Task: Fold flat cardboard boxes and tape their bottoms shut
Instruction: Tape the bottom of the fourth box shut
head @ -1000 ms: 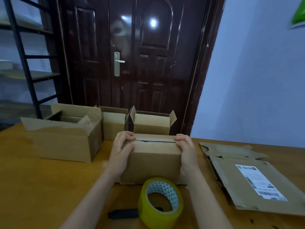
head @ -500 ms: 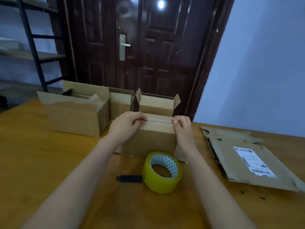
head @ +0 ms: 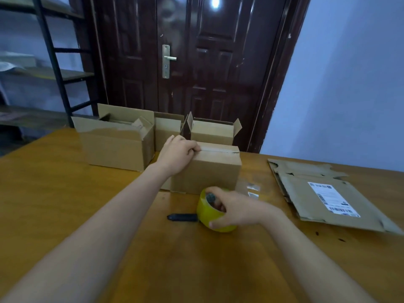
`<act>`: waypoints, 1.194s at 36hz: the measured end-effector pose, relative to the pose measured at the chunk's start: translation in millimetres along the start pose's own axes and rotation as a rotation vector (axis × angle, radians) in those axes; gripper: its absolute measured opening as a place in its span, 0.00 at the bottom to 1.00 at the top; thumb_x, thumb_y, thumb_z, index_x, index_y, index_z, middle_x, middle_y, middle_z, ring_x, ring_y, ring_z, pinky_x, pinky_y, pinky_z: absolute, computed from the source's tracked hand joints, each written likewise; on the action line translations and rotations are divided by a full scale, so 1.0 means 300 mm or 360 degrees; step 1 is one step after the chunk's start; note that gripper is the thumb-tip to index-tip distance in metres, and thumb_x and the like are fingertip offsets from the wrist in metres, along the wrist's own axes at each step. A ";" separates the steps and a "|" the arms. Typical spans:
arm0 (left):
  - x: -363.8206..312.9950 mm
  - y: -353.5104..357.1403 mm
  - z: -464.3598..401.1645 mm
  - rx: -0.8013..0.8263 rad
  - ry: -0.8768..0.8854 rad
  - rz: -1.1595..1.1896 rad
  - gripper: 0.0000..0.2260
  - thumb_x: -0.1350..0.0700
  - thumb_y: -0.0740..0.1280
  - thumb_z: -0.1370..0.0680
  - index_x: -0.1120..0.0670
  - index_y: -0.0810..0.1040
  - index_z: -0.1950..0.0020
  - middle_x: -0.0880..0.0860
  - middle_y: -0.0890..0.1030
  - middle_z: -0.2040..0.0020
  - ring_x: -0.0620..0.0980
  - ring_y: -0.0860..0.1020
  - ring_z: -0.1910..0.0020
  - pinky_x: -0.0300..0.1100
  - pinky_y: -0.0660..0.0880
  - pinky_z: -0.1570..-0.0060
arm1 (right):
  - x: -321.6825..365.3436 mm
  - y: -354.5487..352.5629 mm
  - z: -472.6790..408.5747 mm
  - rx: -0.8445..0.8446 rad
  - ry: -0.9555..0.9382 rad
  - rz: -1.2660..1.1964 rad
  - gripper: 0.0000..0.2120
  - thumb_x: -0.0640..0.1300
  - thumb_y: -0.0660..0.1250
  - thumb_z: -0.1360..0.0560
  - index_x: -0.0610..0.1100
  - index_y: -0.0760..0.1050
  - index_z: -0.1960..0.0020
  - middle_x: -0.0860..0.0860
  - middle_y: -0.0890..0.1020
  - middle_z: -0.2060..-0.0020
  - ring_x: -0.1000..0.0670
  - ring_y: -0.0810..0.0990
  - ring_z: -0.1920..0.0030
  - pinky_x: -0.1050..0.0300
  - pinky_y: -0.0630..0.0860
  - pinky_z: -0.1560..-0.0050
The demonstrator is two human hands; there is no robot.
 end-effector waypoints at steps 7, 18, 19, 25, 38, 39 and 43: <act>-0.003 -0.003 0.008 0.0034 -0.0041 -0.0008 0.15 0.60 0.54 0.19 0.51 0.77 0.39 0.53 0.73 0.45 0.55 0.71 0.44 0.46 0.69 0.41 | 0.025 0.009 0.016 -0.0145 0.0005 0.0152 0.41 0.47 0.69 0.26 0.50 0.47 0.23 0.46 0.70 0.31 0.47 0.70 0.34 0.56 0.71 0.40; 0.057 0.016 -0.004 0.0016 -0.0183 0.0559 0.12 0.62 0.59 0.21 0.44 0.73 0.56 0.53 0.75 0.47 0.48 0.71 0.50 0.37 0.66 0.54 | 0.103 -0.298 0.196 -0.0822 -0.0262 -0.0232 0.40 0.48 0.72 0.29 0.49 0.55 0.24 0.52 0.76 0.37 0.54 0.78 0.47 0.58 0.74 0.44; 0.064 0.021 -0.001 0.0021 -0.0219 0.0619 0.14 0.62 0.59 0.21 0.43 0.72 0.59 0.54 0.75 0.46 0.48 0.71 0.50 0.38 0.65 0.53 | 0.110 -0.340 0.214 -0.0936 -0.0277 -0.0228 0.42 0.47 0.73 0.29 0.49 0.52 0.23 0.52 0.78 0.39 0.56 0.78 0.51 0.61 0.74 0.46; 0.079 0.053 0.006 0.0022 -0.0285 0.0689 0.17 0.61 0.55 0.20 0.44 0.71 0.64 0.52 0.76 0.41 0.49 0.71 0.44 0.40 0.64 0.46 | 0.120 -0.524 0.195 -0.1531 -0.0083 0.0290 0.44 0.52 0.66 0.24 0.52 0.36 0.24 0.53 0.82 0.48 0.49 0.81 0.52 0.57 0.73 0.58; 0.117 0.068 -0.010 -0.0075 -0.0495 0.1229 0.31 0.42 0.44 0.19 0.51 0.80 0.68 0.50 0.81 0.46 0.46 0.76 0.46 0.44 0.65 0.39 | 0.118 -0.494 -0.058 -0.1852 -0.0091 0.0963 0.47 0.36 0.82 0.48 0.36 0.68 0.32 0.50 0.73 0.79 0.53 0.68 0.81 0.64 0.59 0.80; 0.117 0.065 -0.014 -0.0075 -0.0521 0.1252 0.33 0.39 0.43 0.20 0.51 0.81 0.68 0.50 0.81 0.47 0.46 0.77 0.47 0.44 0.65 0.40 | 0.122 -0.486 -0.061 -0.1871 -0.0127 0.0943 0.47 0.36 0.82 0.47 0.36 0.66 0.31 0.50 0.74 0.78 0.53 0.69 0.81 0.64 0.61 0.80; 0.131 0.065 -0.020 -0.0099 -0.0625 0.1297 0.35 0.39 0.42 0.19 0.54 0.83 0.63 0.52 0.82 0.48 0.49 0.77 0.48 0.45 0.67 0.42 | 0.138 -0.473 -0.055 -0.2025 -0.0269 0.0861 0.45 0.37 0.82 0.44 0.37 0.64 0.32 0.50 0.78 0.75 0.52 0.73 0.78 0.62 0.69 0.80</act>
Point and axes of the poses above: each hand's wrist, its own z-axis away from the middle knuckle, its own y-axis out of the palm, x = y × z, the point moved 10 cm from there along -z, towards the middle knuckle
